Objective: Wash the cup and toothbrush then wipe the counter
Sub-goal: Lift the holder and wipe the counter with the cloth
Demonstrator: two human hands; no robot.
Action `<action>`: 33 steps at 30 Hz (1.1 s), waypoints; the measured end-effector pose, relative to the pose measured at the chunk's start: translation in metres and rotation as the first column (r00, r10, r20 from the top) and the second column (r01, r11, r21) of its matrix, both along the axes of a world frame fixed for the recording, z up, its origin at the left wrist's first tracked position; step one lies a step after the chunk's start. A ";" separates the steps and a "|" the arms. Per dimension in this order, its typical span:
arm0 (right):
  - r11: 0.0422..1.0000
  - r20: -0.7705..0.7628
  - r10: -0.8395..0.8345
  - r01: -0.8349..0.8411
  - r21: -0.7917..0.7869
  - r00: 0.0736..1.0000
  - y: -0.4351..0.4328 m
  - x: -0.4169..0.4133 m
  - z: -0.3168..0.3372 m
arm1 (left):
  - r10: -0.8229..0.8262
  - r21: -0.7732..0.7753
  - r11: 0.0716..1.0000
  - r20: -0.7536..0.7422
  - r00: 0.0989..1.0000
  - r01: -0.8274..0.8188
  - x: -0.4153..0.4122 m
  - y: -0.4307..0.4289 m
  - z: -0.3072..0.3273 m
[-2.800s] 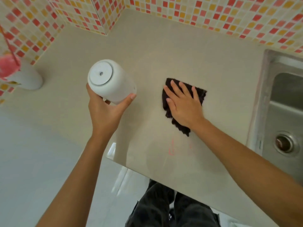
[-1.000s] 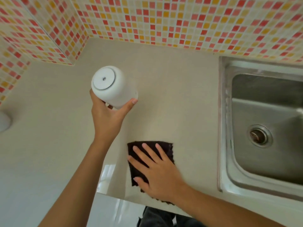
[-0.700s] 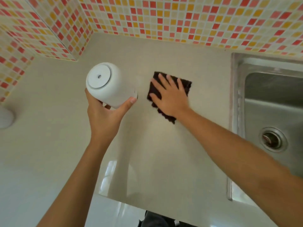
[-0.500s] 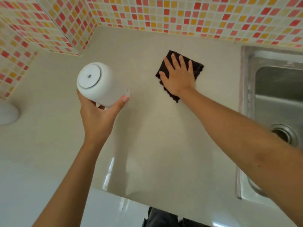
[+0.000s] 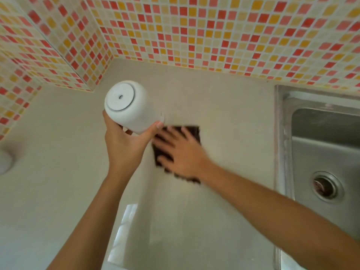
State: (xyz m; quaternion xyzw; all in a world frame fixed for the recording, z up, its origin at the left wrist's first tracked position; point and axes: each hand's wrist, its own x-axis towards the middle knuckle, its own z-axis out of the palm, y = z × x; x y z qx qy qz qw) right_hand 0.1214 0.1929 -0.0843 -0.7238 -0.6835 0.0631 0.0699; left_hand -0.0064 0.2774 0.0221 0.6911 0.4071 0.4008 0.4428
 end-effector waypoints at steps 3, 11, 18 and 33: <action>0.962 0.007 -0.265 0.265 -0.059 0.964 0.045 0.085 0.001 | -0.011 0.009 1.000 -0.017 1.000 0.011 0.005 0.001 -0.002; 0.802 0.024 -0.593 0.593 -0.072 0.805 -0.053 0.164 0.006 | -0.033 -0.024 0.999 -0.004 0.999 0.033 0.007 0.005 -0.008; 0.985 -0.015 -0.113 0.110 -0.133 0.993 -0.158 -0.029 0.017 | -0.063 -0.066 0.996 0.024 0.998 0.065 0.029 0.002 -0.010; 0.811 0.052 -0.573 0.575 -0.108 0.818 -0.013 0.158 0.004 | -0.045 -0.020 0.999 -0.012 0.999 0.045 0.009 -0.008 -0.003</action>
